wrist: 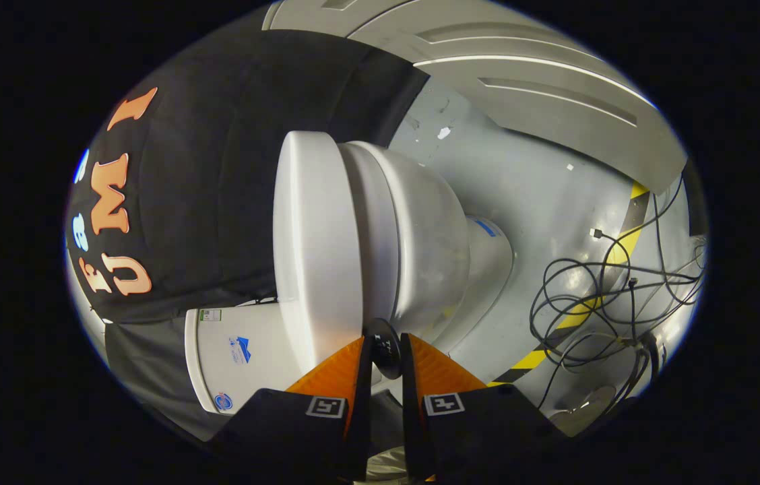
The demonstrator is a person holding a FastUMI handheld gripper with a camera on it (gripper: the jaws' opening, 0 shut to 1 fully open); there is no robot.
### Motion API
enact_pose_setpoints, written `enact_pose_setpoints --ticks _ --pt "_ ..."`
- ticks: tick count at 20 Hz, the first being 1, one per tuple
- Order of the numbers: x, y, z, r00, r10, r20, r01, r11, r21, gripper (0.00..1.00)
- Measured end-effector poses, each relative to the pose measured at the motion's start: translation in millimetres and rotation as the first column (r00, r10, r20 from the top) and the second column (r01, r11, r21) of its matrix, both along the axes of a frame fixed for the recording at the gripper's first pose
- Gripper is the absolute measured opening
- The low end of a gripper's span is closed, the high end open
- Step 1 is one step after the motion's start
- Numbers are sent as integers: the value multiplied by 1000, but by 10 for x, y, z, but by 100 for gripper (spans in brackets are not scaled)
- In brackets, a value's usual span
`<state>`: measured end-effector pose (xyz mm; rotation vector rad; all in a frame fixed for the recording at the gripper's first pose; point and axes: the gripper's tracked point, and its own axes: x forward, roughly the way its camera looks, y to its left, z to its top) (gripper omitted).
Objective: Open the toilet lid.
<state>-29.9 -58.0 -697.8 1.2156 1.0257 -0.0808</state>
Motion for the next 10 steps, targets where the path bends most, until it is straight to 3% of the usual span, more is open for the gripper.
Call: enact_pose_setpoints --ticks 2,5,7,8,10 --pt "28 5 14 1000 -14 10 14 1000 16 29" --pt "62 4 41 998 -53 18 52 998 28 16" --pt "66 -24 102 997 -71 32 71 997 10 16" --pt "102 -22 77 996 -86 26 87 996 -12 8" --pt "70 -37 114 994 -112 19 112 993 -44 8"
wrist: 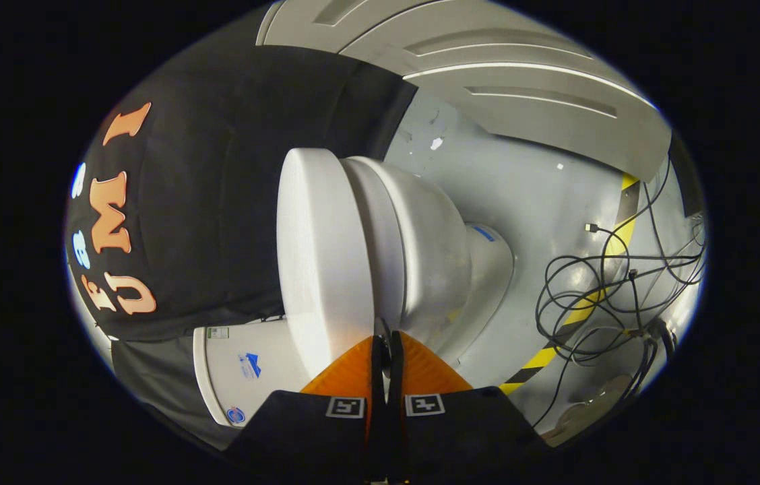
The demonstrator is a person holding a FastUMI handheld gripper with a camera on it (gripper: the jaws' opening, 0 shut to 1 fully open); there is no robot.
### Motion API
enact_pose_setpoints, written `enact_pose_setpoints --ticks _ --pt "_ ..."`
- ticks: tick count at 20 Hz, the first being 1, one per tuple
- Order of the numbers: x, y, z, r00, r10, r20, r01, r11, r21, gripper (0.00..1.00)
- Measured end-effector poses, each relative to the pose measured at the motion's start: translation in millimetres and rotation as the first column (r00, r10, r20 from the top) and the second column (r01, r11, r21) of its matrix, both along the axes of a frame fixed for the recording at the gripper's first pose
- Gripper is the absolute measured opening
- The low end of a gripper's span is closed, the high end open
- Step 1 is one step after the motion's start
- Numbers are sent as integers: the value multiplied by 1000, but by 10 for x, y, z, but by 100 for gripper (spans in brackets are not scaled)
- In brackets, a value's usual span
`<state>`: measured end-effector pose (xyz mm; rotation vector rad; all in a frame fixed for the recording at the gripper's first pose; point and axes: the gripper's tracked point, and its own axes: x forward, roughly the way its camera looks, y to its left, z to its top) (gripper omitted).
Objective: Open the toilet lid.
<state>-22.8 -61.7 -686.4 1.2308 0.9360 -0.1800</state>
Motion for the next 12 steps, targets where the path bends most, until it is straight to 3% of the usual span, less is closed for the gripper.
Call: enact_pose_setpoints --ticks 8,12 --pt "88 49 323 997 -73 9 74 984 -161 8" --pt "162 141 696 999 -29 15 32 962 -271 8"
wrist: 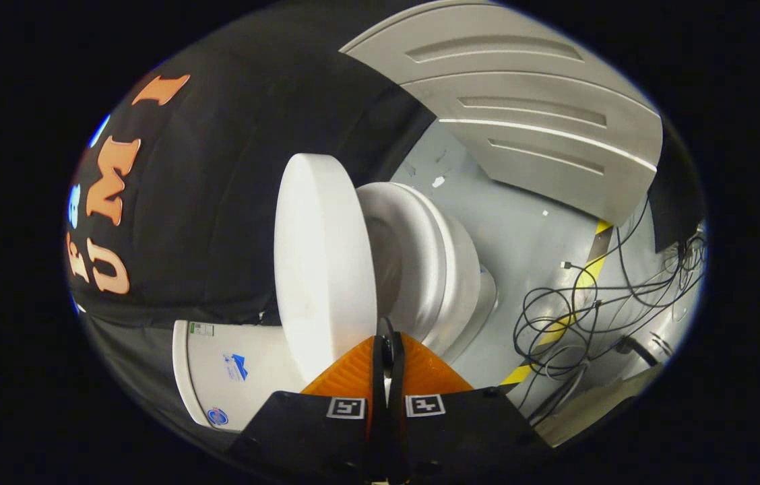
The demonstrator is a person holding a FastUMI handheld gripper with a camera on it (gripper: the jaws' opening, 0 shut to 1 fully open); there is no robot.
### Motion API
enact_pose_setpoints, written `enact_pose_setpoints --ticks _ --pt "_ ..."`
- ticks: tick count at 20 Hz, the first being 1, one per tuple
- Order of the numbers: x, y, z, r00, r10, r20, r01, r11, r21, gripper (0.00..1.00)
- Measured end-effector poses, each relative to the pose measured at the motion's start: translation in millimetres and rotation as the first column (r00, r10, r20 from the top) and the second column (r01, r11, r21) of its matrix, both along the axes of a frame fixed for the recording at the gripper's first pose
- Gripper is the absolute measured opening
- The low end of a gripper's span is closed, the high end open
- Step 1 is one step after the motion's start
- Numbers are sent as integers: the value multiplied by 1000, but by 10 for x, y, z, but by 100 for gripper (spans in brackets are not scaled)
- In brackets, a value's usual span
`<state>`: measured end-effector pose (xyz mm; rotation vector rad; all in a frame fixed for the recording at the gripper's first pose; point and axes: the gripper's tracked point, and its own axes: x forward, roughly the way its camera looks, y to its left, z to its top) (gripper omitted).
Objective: Open the toilet lid.
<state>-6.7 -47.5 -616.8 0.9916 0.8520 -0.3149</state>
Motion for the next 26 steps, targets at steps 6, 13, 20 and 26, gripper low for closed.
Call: enact_pose_setpoints --ticks 6,13,20,26 --pt "57 138 292 999 12 47 -10 999 -43 8" --pt "91 318 584 993 91 71 -81 988 -132 8" --pt "120 567 905 982 164 98 -134 957 -257 8" --pt "143 859 1169 961 257 102 -200 902 -383 8"
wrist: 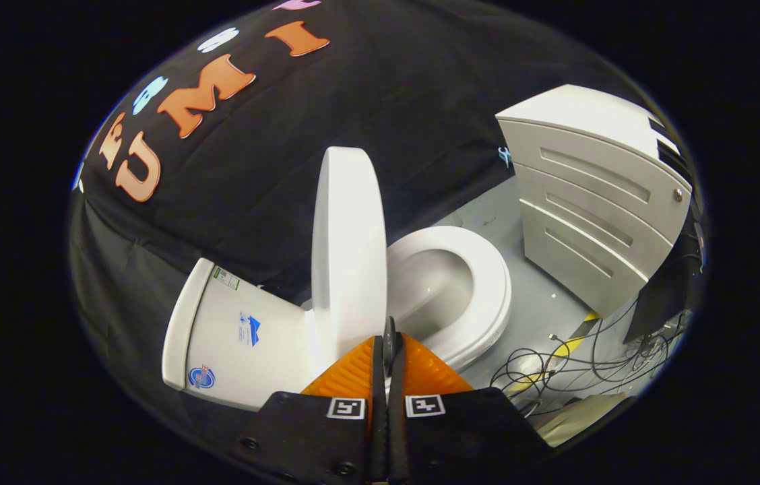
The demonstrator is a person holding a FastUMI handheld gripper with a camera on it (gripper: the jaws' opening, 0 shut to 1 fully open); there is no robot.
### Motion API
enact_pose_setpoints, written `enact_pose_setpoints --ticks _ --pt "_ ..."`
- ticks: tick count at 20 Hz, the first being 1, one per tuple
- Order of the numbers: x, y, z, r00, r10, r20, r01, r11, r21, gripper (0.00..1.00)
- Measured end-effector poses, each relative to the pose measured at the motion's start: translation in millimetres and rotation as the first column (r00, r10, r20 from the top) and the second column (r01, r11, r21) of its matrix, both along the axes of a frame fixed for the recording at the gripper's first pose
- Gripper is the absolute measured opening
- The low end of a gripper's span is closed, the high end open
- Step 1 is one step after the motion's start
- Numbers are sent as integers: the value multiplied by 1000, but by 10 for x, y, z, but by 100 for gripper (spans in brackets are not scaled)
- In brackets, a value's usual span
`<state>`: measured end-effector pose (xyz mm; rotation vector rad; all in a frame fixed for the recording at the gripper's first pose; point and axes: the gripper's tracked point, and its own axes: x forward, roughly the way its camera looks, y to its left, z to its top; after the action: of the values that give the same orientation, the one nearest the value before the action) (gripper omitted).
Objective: Open the toilet lid.
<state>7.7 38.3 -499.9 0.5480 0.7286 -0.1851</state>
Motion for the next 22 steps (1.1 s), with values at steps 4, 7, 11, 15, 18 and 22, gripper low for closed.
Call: enact_pose_setpoints --ticks 4,7,11,15,18,22 --pt "4 166 163 999 39 21 -38 997 -68 8" --pt "27 330 283 997 72 40 -67 992 -110 8" --pt "43 627 481 990 125 72 -112 980 -167 8" --pt "42 892 623 981 172 86 -147 960 -238 8" --pt "61 1088 685 975 205 90 -172 943 -284 8" --pt "72 1359 763 965 246 96 -203 923 -327 8"
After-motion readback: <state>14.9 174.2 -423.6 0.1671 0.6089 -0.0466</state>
